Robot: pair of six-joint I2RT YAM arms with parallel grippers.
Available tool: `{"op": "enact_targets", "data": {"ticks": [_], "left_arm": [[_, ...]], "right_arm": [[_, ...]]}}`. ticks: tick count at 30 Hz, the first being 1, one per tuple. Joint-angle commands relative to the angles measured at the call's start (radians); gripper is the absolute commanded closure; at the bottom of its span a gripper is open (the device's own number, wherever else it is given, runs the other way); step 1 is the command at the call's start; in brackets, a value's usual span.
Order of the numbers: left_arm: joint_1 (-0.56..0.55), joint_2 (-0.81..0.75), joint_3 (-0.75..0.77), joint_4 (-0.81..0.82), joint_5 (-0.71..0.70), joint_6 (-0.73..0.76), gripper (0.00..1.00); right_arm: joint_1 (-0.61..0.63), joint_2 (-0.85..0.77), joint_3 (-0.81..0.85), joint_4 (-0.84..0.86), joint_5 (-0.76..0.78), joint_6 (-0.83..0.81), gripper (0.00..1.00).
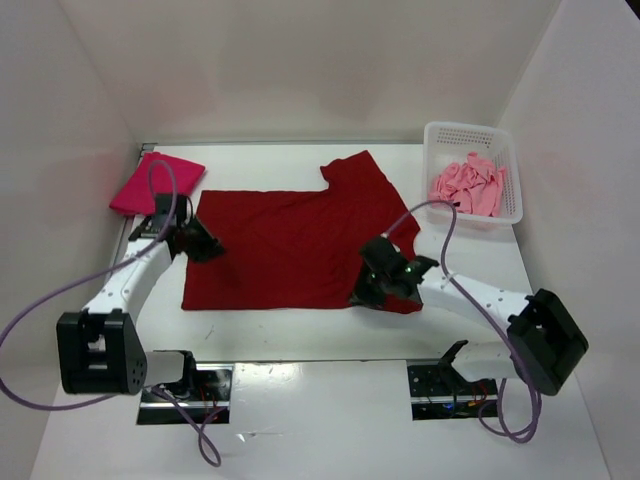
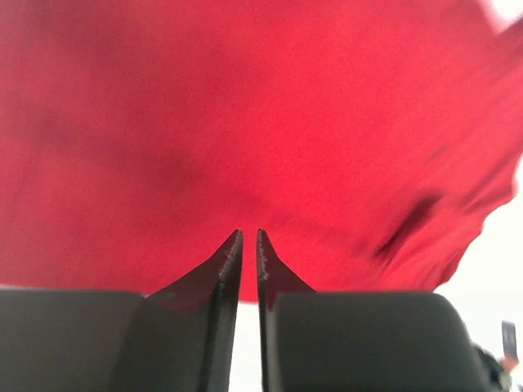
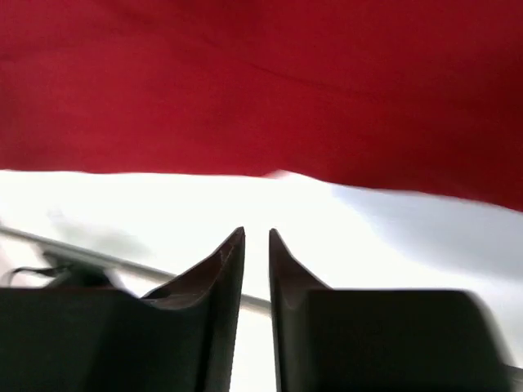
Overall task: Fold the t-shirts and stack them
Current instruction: Fold the flattened tshirt in 1/3 of the way, then grap the side of the flattened tshirt furthest away from the robot with both arms
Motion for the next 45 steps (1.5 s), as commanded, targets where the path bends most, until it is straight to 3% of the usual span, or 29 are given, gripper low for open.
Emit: {"op": "enact_targets", "data": {"ticks": [1,4,6,12,16,18,21,24,36,40,45], "left_arm": [[0.007,0.101,0.191,0.215,-0.074,0.062,0.83],[0.007,0.262,0.296,0.286,-0.206,0.122,0.87],[0.007,0.397,0.396,0.285,-0.251,0.162,0.89],[0.016,0.595,0.446,0.394,-0.366,0.163,0.87],[0.041,0.677,0.555,0.384,-0.387,0.174,0.73],[0.050,0.729,0.625,0.363,-0.387,0.185,0.58],[0.050,0.831,0.736,0.293,-0.424,0.218,0.47],[0.050,0.896,0.837,0.265,-0.465,0.252,0.46],[0.050,0.997,0.920,0.255,-0.481,0.285,0.46],[0.050,1.017,0.950,0.245,-0.467,0.295,0.52],[0.050,1.028,0.950,0.254,-0.467,0.285,0.62]], "right_arm": [[-0.036,0.062,0.247,-0.011,0.019,-0.099,0.83],[-0.119,0.177,0.416,0.032,0.004,-0.214,1.00],[-0.161,0.266,0.510,0.021,0.013,-0.280,1.00],[-0.290,0.451,0.753,0.079,-0.035,-0.363,0.99],[-0.322,0.586,0.921,0.061,-0.009,-0.412,0.98],[-0.345,0.636,0.966,0.061,0.001,-0.441,0.96],[-0.354,0.737,1.073,0.049,0.011,-0.469,0.94],[-0.363,0.818,1.165,0.039,0.021,-0.493,0.93],[-0.437,1.191,1.693,-0.143,0.021,-0.575,0.82],[-0.466,1.318,1.917,-0.231,0.010,-0.575,0.80],[-0.513,1.412,2.089,-0.263,0.021,-0.584,0.66]]}}
